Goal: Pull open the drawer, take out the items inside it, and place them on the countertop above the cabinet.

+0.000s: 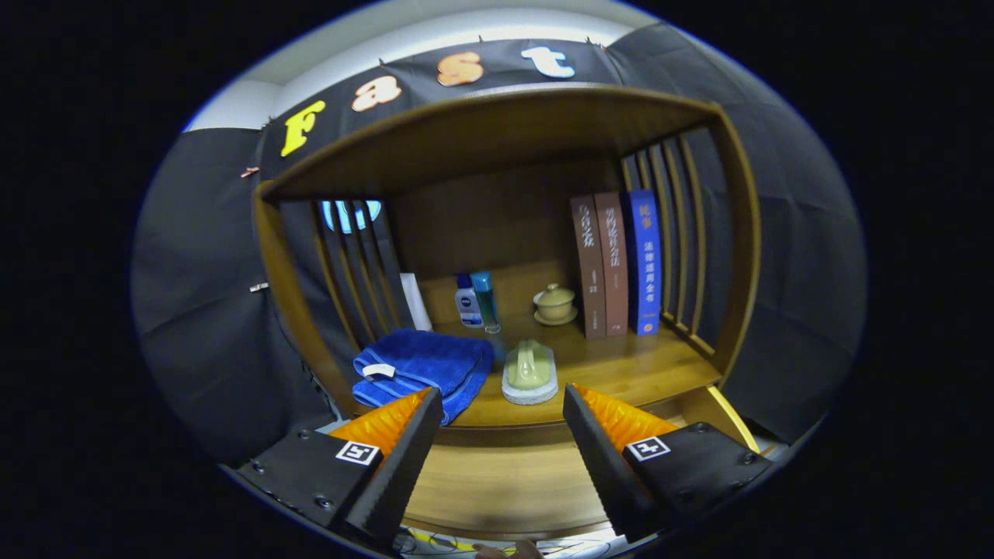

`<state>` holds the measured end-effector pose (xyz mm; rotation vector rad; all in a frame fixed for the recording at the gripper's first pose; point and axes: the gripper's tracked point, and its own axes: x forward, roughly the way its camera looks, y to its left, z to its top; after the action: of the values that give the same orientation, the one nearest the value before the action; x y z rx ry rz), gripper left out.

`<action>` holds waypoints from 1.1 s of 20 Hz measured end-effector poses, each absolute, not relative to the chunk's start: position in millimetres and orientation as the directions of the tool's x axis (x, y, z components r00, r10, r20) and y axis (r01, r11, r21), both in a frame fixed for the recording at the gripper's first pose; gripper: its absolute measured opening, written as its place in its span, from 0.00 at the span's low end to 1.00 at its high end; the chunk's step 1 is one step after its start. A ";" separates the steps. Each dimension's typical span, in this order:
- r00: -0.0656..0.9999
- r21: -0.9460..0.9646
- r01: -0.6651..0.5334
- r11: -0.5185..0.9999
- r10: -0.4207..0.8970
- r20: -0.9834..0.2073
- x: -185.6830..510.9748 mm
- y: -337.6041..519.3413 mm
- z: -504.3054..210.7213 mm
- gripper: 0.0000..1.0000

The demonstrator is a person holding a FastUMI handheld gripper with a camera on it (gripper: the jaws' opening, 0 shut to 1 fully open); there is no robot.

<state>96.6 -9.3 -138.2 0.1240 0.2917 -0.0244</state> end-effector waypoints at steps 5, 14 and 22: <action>0.975 0.092 0.030 0.995 -0.010 -0.220 27.9 -0.9 -169.2 0.99; 0.960 0.098 0.055 0.994 -0.026 -0.277 -28.7 -4.9 -252.7 0.99; 0.941 0.103 0.094 0.990 -0.054 -0.335 -22.4 -15.4 -306.5 0.99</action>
<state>-22.4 -15.4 -306.5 0.1186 0.3385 -0.0759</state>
